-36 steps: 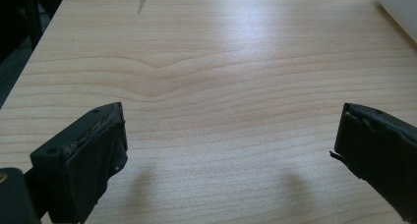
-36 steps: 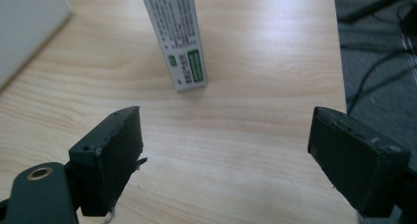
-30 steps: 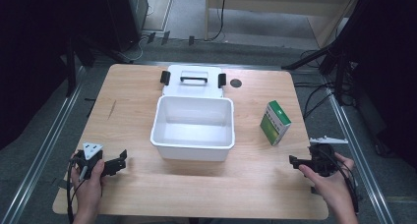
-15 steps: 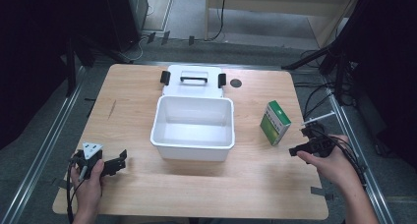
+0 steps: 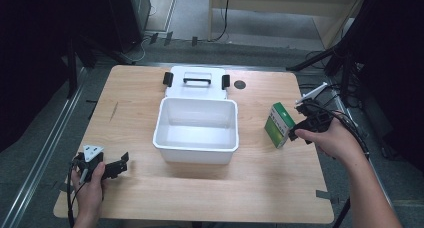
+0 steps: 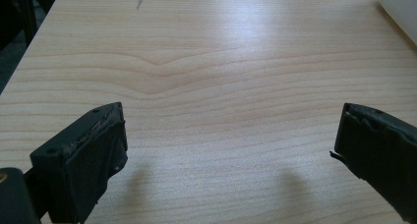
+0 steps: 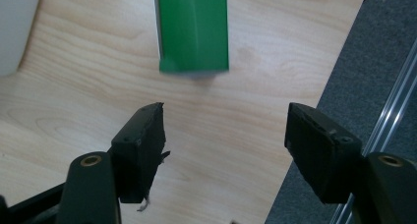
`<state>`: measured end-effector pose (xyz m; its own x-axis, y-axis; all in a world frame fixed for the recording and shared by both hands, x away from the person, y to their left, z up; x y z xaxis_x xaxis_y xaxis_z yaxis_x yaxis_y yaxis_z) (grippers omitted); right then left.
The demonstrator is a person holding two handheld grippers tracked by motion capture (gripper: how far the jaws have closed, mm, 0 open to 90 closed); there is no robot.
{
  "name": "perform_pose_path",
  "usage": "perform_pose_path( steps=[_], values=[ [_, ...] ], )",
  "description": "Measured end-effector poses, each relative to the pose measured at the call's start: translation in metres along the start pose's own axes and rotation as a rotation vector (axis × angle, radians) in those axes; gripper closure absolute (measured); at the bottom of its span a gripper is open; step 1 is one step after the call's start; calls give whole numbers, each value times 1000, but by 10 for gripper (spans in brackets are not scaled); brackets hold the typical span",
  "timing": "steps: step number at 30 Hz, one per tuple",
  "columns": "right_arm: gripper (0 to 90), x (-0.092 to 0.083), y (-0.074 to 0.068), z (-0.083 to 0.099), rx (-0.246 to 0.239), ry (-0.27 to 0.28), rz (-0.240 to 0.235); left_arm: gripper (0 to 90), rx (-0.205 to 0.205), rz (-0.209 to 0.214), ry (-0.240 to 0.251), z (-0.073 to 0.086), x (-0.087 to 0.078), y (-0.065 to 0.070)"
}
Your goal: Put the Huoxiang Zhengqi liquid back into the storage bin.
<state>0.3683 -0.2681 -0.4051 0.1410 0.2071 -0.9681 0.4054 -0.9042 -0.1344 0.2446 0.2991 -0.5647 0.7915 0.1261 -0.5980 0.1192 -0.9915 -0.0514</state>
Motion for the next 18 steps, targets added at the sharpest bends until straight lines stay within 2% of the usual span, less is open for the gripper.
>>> perform_pose_path(
  steps=[8,12,18],
  values=[
    [378,1,-9,-24,-17,-13,-13,0,1,0,-2,0,0,0],
    [405,3,-11,-35,3,-30,-35,0,-1,1,-1,0,0,0],
    [450,7,-11,-46,7,-50,-31,0,-5,4,-1,0,0,0]
  ],
)
Point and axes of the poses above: each handheld gripper's, and its own axes: x roughly forward along the jaws, z roughly out of its underside, y roughly to its right, the point moved 2 cm from there along x, roughly forward along the jaws, and after that the axes turned 11 degrees about -z, right-handed, at the moved point
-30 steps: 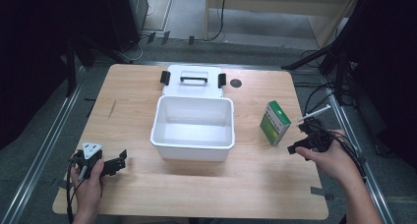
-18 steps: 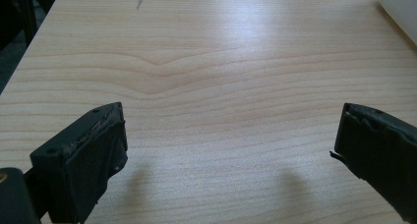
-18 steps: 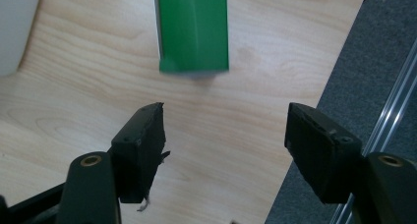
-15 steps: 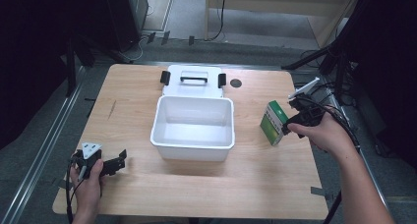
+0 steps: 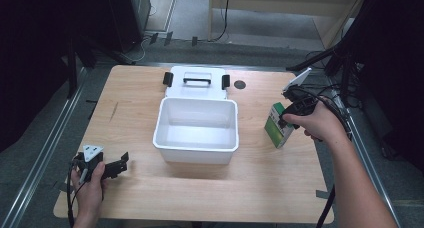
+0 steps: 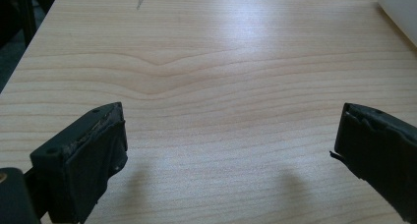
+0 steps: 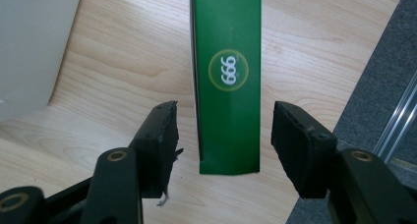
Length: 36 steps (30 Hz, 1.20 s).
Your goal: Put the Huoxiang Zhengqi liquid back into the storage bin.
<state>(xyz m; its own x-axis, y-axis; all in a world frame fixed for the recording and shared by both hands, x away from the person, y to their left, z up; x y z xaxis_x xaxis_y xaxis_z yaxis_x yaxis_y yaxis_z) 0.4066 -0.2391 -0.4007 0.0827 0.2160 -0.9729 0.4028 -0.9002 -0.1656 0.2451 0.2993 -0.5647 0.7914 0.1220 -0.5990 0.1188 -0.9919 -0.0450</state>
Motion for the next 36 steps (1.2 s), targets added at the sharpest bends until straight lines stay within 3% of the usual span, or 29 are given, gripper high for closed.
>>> perform_pose_path(
  steps=[21,27,36],
  values=[
    [487,17,3,-17,-3,-16,18,0,1,6,-1,0,0,0],
    [632,20,2,-18,-11,-8,10,0,-1,6,0,0,0,0],
    [644,11,2,-13,-65,19,-12,0,3,4,-1,0,0,0]
  ],
)
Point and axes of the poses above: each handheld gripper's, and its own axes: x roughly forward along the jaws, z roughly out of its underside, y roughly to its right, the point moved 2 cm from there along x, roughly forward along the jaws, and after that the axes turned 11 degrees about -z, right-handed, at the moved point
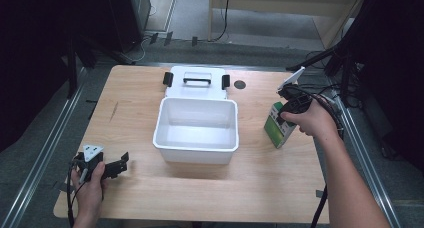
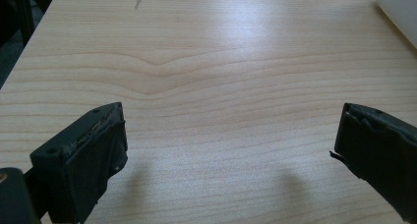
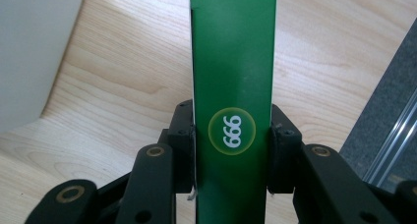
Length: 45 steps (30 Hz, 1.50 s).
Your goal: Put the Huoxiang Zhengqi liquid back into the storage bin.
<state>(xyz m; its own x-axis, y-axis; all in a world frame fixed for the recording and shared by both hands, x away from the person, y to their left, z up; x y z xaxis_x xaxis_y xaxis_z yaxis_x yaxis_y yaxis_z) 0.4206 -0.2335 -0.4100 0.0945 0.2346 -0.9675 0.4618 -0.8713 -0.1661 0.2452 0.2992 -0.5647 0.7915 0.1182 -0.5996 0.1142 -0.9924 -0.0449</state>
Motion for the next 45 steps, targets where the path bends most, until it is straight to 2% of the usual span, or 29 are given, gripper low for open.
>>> perform_pose_path(
  steps=[3,7,11,18,21,24,26,30,31,33,38,45],
  values=[
    [644,-6,-4,0,-40,15,-8,0,2,-1,0,0,0,0],
    [644,-16,-13,-1,-146,37,5,0,4,-1,-1,0,0,0],
    [645,-27,-21,-3,-220,69,27,0,2,-1,0,0,0,0],
    [646,-45,-38,-4,-378,112,2,0,0,0,3,0,0,0],
    [646,-52,-44,-5,-405,143,-5,0,2,-1,1,0,0,0],
    [646,-58,-48,-6,-425,150,-3,0,2,-1,1,0,0,0],
    [647,-68,-56,-6,-471,154,16,0,3,-1,-1,0,0,0],
    [647,-80,-67,-6,-526,163,26,0,5,-2,-1,0,0,0],
    [647,-80,-67,-6,-526,163,26,0,5,-2,-1,0,0,0],
    [646,-87,-75,-5,-566,173,31,0,5,-2,-1,0,0,0],
    [646,-95,-86,-5,-643,186,17,0,5,-2,0,0,0,0],
    [647,-104,-97,-7,-690,204,-3,0,5,-1,-1,0,0,0]
  ],
)
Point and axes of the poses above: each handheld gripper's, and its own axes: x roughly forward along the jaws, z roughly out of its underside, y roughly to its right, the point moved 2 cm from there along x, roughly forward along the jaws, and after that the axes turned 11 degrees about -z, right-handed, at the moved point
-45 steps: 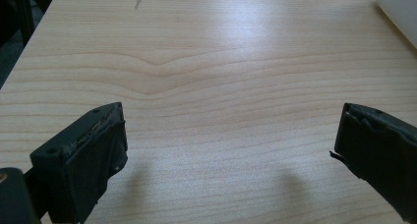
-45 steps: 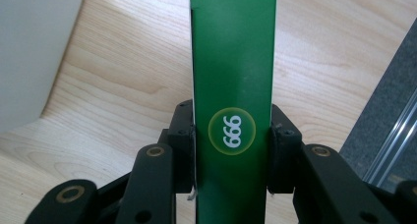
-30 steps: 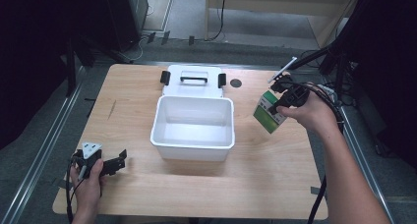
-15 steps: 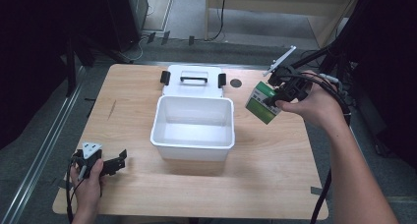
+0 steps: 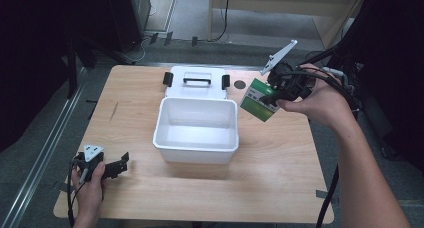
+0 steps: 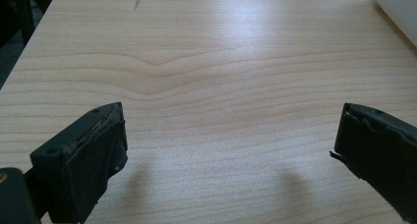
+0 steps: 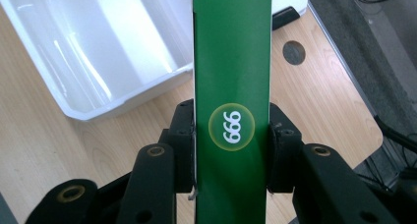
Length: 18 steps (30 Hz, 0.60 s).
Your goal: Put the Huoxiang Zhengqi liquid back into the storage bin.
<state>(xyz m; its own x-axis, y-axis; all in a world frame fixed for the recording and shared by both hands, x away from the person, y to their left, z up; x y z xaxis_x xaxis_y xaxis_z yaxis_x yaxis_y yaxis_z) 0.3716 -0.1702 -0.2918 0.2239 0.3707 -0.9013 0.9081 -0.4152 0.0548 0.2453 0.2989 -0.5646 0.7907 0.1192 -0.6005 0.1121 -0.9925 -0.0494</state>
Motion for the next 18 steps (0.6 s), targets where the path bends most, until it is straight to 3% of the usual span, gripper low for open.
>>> perform_pose_path(
  steps=[9,18],
  values=[
    [648,-4,-12,-15,-37,21,-41,0,4,1,-3,0,0,0],
    [648,3,-24,-33,-86,26,-83,0,1,3,-3,0,0,0]
  ],
)
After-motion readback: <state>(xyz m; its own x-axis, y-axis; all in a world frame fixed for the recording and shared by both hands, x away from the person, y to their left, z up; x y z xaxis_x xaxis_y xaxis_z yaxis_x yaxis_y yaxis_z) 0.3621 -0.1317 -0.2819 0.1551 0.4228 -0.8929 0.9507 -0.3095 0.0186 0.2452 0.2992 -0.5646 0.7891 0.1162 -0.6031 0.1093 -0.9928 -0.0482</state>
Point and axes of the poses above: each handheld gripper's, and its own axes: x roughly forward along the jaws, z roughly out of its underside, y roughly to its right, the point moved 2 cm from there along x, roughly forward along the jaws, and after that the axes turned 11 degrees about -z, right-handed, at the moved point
